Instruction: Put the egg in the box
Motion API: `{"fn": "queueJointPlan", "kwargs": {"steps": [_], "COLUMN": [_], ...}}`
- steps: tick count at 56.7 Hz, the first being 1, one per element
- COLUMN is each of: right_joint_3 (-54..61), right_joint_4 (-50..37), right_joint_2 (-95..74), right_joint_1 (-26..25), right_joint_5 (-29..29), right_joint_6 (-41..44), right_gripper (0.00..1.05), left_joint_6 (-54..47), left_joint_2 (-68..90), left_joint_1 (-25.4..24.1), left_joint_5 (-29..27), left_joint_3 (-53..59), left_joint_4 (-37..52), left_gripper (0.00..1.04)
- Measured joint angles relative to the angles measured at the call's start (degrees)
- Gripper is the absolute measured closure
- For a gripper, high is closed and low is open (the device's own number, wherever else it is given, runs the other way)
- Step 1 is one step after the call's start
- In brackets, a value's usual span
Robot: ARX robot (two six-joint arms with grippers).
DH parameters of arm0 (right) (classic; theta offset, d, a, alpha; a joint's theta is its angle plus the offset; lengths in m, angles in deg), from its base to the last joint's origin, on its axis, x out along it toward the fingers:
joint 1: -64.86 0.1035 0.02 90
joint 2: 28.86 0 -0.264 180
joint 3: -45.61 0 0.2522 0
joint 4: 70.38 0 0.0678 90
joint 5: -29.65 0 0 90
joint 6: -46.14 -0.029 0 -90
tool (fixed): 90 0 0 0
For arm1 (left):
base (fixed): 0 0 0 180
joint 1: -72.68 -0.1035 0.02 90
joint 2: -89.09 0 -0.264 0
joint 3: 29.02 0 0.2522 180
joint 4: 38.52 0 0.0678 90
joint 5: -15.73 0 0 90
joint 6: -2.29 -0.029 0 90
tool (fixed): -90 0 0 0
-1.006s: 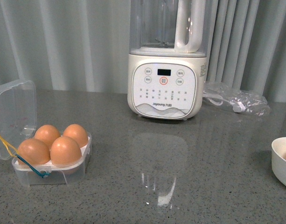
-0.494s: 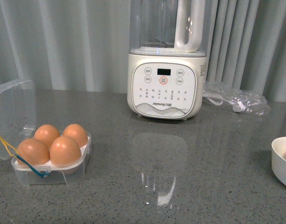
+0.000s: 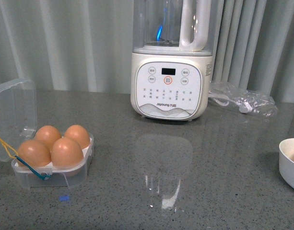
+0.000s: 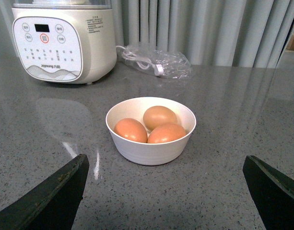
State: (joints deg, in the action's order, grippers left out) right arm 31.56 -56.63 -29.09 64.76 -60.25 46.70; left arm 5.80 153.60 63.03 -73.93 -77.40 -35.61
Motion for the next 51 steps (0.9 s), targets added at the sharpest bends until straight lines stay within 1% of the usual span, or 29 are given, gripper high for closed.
{"fn": "queueJointPlan", "kwargs": {"steps": [6, 17, 20, 27, 42, 46, 51], "right_joint_3": [0.02, 0.02, 0.02, 0.02, 0.02, 0.02, 0.02], "right_joint_4": [-0.02, 0.0, 0.0, 0.0, 0.0, 0.0, 0.0], "right_joint_2": [0.0, 0.0, 0.0, 0.0, 0.0, 0.0, 0.0], "right_joint_1": [0.0, 0.0, 0.0, 0.0, 0.0, 0.0, 0.0], "right_joint_5": [0.0, 0.0, 0.0, 0.0, 0.0, 0.0, 0.0], "right_joint_6": [0.0, 0.0, 0.0, 0.0, 0.0, 0.0, 0.0], "right_gripper": [0.07, 0.07, 0.07, 0.07, 0.07, 0.07, 0.07], "left_joint_6": [-0.66, -0.7, -0.48, 0.85, 2.14, 1.42, -2.01], "left_joint_2": [5.07, 9.79, 10.88, 12.31, 12.37, 12.39, 12.39], "left_joint_1": [0.07, 0.48, 1.2, 4.57, 16.04, 20.48, 26.34], "left_joint_5": [1.42, 1.42, 1.38, 0.5, -3.48, -5.11, -7.04], "left_joint_3": [-2.51, -5.84, -6.51, -6.73, -6.73, -6.73, -6.58], "left_joint_4": [0.68, 2.73, 3.23, 3.85, 4.94, 5.27, 5.46], "left_gripper": [0.07, 0.07, 0.07, 0.07, 0.07, 0.07, 0.07]}}
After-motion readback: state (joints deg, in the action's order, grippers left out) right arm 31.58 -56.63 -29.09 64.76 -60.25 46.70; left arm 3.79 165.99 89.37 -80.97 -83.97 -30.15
